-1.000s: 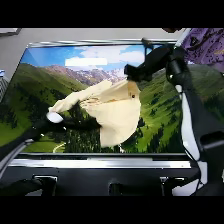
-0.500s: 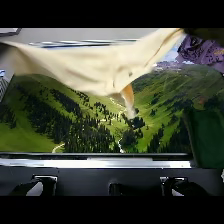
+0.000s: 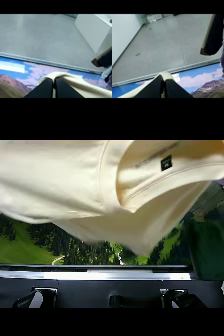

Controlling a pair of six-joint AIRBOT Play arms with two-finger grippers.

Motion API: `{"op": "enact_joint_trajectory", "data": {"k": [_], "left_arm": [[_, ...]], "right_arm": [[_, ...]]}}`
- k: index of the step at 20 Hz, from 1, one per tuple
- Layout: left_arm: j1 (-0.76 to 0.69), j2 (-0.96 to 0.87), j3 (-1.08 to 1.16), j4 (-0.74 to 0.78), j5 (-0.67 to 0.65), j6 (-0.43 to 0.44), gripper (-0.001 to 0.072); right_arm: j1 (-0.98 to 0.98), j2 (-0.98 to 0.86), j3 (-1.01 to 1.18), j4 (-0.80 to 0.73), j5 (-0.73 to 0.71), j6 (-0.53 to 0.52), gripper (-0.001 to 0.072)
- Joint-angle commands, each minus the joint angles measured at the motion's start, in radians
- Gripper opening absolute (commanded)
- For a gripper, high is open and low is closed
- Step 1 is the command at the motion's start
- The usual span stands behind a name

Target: Fold the clothes and pants, and hang the long-sleeved shirts on hangers.

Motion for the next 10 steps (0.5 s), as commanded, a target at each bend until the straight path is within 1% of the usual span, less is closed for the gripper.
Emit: {"op": "enact_joint_trajectory", "data": {"k": [1,3,6,8,10], "left_arm": [[0.012,-0.026,-0.035,0.035,-0.002,-0.034,0.0014],[0.012,-0.095,-0.105,0.033,0.0,-0.034,0.0014],[0.012,-0.238,-0.24,0.037,0.022,-0.027,0.0014],[0.012,-0.358,-0.332,0.047,0.084,-0.011,0.0015],[0.006,-0.492,-0.399,0.063,0.153,0.006,0.0015]], "right_arm": [[0.0,-0.111,0.0,-0.047,0.091,0.059,0.0025],[0.0,-0.272,0.0,-0.022,0.162,0.081,0.0025],[0.0,-0.557,0.0,0.098,0.229,0.113,0.0026],[0.0,-0.748,0.0,0.237,0.246,0.12,0.0026],[0.0,-0.916,0.0,0.402,0.245,0.104,0.0027]]}}
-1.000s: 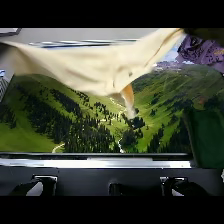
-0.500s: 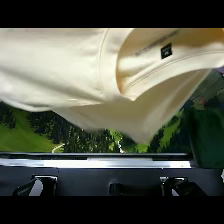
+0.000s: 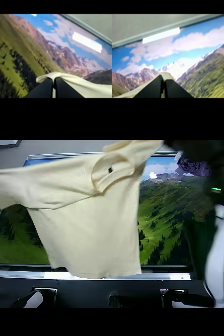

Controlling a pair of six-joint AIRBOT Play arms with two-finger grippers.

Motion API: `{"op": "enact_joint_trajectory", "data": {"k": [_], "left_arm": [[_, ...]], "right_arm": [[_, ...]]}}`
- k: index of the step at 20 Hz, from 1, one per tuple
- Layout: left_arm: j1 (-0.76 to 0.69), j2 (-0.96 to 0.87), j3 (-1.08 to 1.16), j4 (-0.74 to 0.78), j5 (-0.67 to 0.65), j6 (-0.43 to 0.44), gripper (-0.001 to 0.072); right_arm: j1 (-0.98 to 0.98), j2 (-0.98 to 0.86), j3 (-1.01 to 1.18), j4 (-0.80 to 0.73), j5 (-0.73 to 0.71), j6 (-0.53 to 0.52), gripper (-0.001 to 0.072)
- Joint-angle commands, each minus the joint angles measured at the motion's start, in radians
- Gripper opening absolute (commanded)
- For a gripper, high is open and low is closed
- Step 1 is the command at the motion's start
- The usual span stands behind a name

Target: Fold the clothes and pants, and hang the long-sleeved shirts on hangers.

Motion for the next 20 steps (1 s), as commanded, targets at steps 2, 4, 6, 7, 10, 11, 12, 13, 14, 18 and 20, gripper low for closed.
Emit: {"op": "enact_joint_trajectory", "data": {"k": [2,4,6,7,10,11,12,13,14,18,20], "left_arm": [[-0.025,-0.291,-0.127,0.017,0.117,0.058,0.0015],[-0.059,-0.414,-0.127,0.017,0.119,0.067,0.0014],[-0.101,-0.503,-0.127,0.017,0.119,0.084,0.0015],[-0.119,-0.531,-0.127,0.016,0.119,0.084,0.0015],[-0.162,-0.554,-0.126,0.017,0.117,0.084,0.0015],[-0.169,-0.549,-0.123,0.016,0.11,0.084,0.0015],[-0.172,-0.543,-0.117,0.016,0.095,0.084,0.0014],[-0.174,-0.541,-0.106,0.016,0.069,0.084,0.0015],[-0.174,-0.54,-0.09,0.016,0.031,0.09,0.0015],[-0.174,-0.538,-0.045,0.019,-0.096,0.11,0.0015],[-0.174,-0.534,-0.045,0.02,-0.115,0.109,0.0014]], "right_arm": [[0.001,-0.358,0.002,0.344,0.029,-0.022,0.0027],[0.0,-0.437,0.002,0.414,-0.001,-0.029,0.0027],[0.0,-0.472,0.002,0.439,-0.044,-0.043,0.0028],[0.0,-0.475,0.002,0.439,-0.067,-0.052,0.0032],[-0.008,-0.444,0.002,0.45,-0.151,-0.142,0.0138],[-0.019,-0.417,0.002,0.463,-0.19,-0.206,0.0296],[-0.033,-0.383,0.002,0.467,-0.239,-0.269,0.0367],[-0.051,-0.344,0.002,0.463,-0.303,-0.35,0.0361],[-0.071,-0.299,0.002,0.447,-0.391,-0.451,0.0361],[-0.176,-0.154,-0.066,0.434,-0.653,-0.644,0.0362],[-0.21,-0.071,-0.243,0.467,-0.666,-0.679,0.0362]]}}
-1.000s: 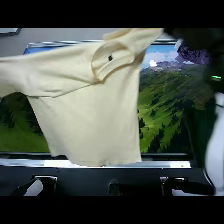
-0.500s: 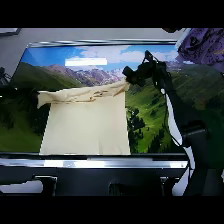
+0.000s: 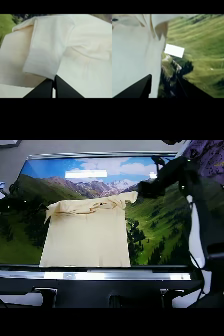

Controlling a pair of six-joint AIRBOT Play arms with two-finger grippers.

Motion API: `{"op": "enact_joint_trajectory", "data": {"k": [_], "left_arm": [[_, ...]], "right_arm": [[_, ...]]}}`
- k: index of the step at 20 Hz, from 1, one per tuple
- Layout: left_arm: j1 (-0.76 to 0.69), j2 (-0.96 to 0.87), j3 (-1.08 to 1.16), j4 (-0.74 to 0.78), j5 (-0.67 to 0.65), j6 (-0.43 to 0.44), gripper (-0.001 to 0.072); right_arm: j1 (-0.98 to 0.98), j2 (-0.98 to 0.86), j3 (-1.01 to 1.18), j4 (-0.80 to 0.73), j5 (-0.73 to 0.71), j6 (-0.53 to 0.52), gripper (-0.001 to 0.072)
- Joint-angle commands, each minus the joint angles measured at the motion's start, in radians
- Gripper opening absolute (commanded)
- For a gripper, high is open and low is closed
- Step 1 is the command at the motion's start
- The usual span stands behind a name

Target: Fold the clothes and pants, and hang the long-sleeved shirts on hangers.

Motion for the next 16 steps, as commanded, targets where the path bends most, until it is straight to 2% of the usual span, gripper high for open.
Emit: {"op": "enact_joint_trajectory", "data": {"k": [1,3,4,5,8,10,16], "left_arm": [[-0.002,0.002,0.013,0.002,-0.075,0.006,0.0015],[-0.002,0.002,0.013,0.002,-0.087,0.006,0.0014],[-0.002,0.002,0.013,0.002,-0.09,0.006,0.0015],[-0.002,0.002,0.013,0.002,-0.091,0.006,0.0015],[-0.002,0.002,0.013,0.002,-0.091,0.003,0.0015],[-0.002,0.001,0.013,0.002,-0.091,0.003,0.0015],[-0.002,0.001,0.013,0.002,-0.091,0.003,0.0015]], "right_arm": [[-0.056,0.148,-0.274,0.036,-0.115,-0.116,0.0362],[-0.048,0.222,-0.518,0.037,-0.077,-0.116,0.0378],[-0.04,0.262,-0.649,0.053,-0.031,-0.116,0.0451],[-0.03,0.298,-0.761,0.087,0.027,-0.116,0.048],[0.007,0.372,-1.021,0.201,0.165,-0.124,0.0482],[0.037,0.386,-1.116,0.269,0.217,-0.142,0.0482],[0.208,0.384,-1.185,0.296,0.358,-0.121,0.0488]]}}
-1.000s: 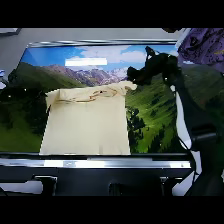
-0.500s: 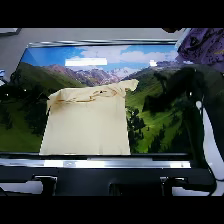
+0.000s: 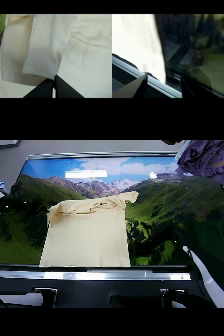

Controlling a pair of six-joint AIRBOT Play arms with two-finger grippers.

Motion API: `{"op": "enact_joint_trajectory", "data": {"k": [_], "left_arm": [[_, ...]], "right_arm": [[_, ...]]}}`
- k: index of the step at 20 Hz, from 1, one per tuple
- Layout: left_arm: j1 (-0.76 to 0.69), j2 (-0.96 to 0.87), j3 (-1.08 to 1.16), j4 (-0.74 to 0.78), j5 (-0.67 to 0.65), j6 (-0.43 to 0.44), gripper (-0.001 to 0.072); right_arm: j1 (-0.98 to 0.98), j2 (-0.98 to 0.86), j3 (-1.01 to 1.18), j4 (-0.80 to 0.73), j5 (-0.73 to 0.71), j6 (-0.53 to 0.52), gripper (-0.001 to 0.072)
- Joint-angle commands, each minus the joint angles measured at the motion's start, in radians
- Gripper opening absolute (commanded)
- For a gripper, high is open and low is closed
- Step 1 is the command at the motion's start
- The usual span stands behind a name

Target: Fold the clothes and pants, and hang the long-sleeved shirts on hangers.

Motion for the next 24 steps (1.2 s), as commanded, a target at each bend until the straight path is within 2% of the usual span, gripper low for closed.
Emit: {"op": "enact_joint_trajectory", "data": {"k": [1,4,5,7,10,13,15,19,24], "left_arm": [[0.0,0.0,0.001,0.0,-0.002,0.0,0.0015],[0.0,0.0,0.001,0.0,-0.002,0.0,0.0015],[0.0,0.0,0.001,0.0,-0.002,0.0,0.0015],[0.0,0.0,0.001,0.0,-0.002,0.0,0.0015],[0.0,0.0,0.001,0.0,-0.002,0.0,0.0015],[-0.002,0.0,0.001,0.0,-0.006,0.0,0.0015],[-0.012,-0.001,0.001,0.001,-0.005,0.0,0.0015],[-0.06,-0.005,-0.001,0.003,-0.001,-0.003,0.0015],[-0.167,-0.024,-0.002,0.003,0.026,-0.04,0.0014]], "right_arm": [[0.101,0.002,-0.043,0.03,0.122,0.027,0.0488],[0.15,-0.017,-0.043,0.039,0.164,0.058,0.0475],[0.161,-0.019,-0.043,0.045,0.167,0.057,0.0427],[0.161,-0.019,-0.041,0.06,0.166,0.053,0.003],[0.137,-0.004,0.016,0.012,0.16,0.041,0.0025],[-0.015,0.001,0.204,-0.101,0.161,0.154,0.0026],[-0.134,-0.014,0.354,-0.152,0.166,0.182,0.0026],[-0.279,-0.125,0.645,-0.231,0.166,0.249,0.0026],[-0.298,-0.299,0.861,-0.254,0.223,0.392,0.0027]]}}
